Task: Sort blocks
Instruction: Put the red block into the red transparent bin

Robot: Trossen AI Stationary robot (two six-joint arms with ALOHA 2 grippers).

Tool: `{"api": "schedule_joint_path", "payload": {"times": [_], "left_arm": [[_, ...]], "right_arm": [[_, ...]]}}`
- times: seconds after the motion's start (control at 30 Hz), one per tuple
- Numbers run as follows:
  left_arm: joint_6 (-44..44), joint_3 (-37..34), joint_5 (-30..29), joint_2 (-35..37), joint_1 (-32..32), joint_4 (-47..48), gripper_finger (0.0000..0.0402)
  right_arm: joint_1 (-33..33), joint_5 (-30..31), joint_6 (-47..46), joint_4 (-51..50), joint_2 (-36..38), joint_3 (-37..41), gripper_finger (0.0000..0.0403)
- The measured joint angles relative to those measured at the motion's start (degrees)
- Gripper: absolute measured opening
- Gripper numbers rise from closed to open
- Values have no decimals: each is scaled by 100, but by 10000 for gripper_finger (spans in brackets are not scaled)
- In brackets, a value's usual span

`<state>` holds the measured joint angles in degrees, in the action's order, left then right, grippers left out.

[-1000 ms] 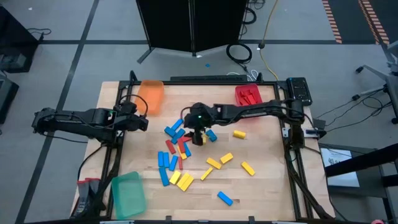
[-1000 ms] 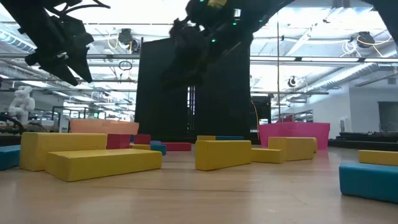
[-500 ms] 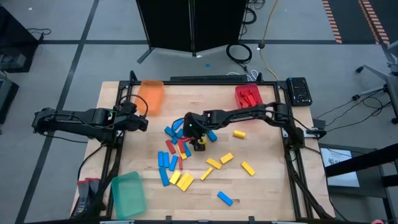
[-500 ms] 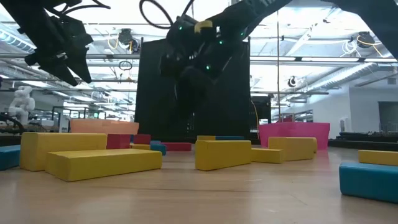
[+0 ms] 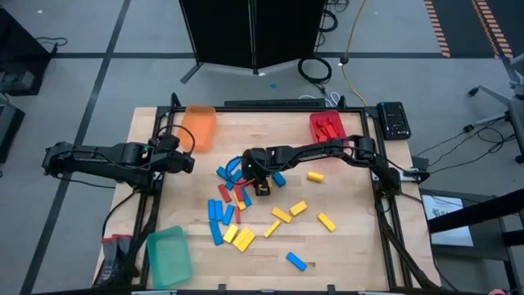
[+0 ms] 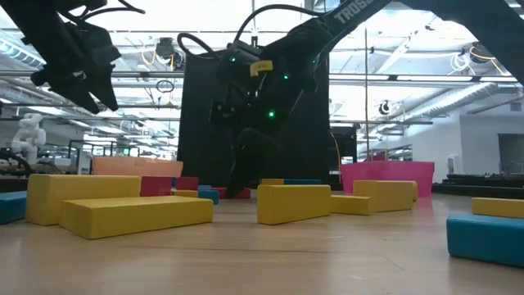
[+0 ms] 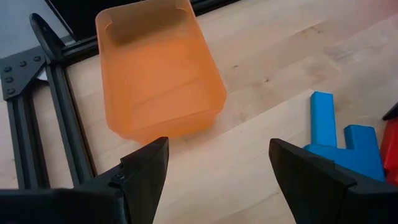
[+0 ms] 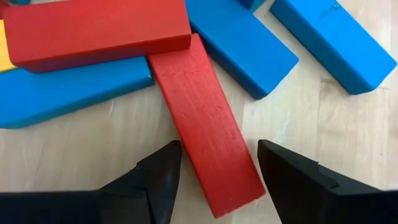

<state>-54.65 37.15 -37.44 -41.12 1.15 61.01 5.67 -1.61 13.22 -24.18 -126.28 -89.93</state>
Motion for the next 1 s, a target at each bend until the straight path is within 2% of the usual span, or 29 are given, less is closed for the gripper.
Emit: {"api": "schedule_joint_path", "payload": {"times": [0.27,0.43,0.67,1.0], "left_arm": [[0,0,-39,2,0,0,285],[0,0,-43,2,0,0,285],[-2,0,-65,2,0,0,285],[-7,0,-63,1,2,1,285]], "right_arm": [[-2,-133,69,-179,-20,-13,168],[-2,-124,-161,-384,-17,-20,108],[-4,-82,-714,-596,24,-64,108],[59,23,-588,-1841,146,-1358,108]]}}
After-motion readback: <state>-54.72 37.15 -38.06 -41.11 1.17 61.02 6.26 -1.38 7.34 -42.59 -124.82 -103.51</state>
